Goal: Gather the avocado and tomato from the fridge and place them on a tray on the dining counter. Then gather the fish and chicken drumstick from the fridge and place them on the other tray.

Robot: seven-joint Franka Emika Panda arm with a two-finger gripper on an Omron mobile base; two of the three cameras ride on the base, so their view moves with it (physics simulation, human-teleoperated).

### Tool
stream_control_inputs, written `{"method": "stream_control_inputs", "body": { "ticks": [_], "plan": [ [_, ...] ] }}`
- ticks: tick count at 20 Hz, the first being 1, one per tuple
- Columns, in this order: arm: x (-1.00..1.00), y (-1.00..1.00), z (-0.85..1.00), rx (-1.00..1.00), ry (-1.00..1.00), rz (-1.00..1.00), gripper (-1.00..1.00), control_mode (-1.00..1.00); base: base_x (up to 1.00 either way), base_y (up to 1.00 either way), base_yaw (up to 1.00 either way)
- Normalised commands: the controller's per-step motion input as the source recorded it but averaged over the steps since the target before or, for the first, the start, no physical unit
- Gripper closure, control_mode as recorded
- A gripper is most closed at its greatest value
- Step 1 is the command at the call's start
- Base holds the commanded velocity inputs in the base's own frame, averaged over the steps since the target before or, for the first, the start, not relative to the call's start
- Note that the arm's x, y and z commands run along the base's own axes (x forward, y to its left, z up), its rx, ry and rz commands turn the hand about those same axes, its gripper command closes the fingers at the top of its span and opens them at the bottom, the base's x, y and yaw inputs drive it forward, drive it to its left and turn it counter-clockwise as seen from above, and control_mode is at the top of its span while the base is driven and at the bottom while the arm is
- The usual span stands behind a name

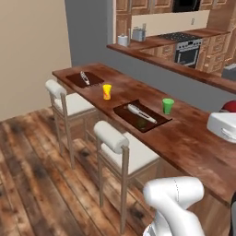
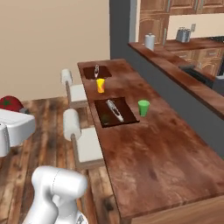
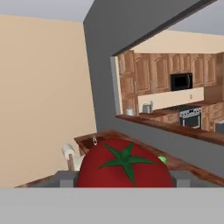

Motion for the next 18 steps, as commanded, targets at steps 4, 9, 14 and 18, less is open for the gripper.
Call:
{"method": "stream_control_inputs", "body": {
  "ticks": [4, 9, 14, 18],
  "plan": [
    [0.0, 0.0, 0.0, 0.0, 0.0, 0.0, 1.0, 1.0, 0.75, 0.5, -0.07],
    [0.0, 0.0, 0.0, 0.0, 0.0, 0.0, 1.0, 1.0, 0.96, 0.82, -0.38],
    [0.0, 0.0, 0.0, 0.0, 0.0, 0.0, 1.0, 1.0, 0.75, 0.71, -0.54],
    [0.0, 0.0, 0.0, 0.0, 0.0, 0.0, 1.0, 1.0, 0.94, 0.14, -0.42]
  ]
}}
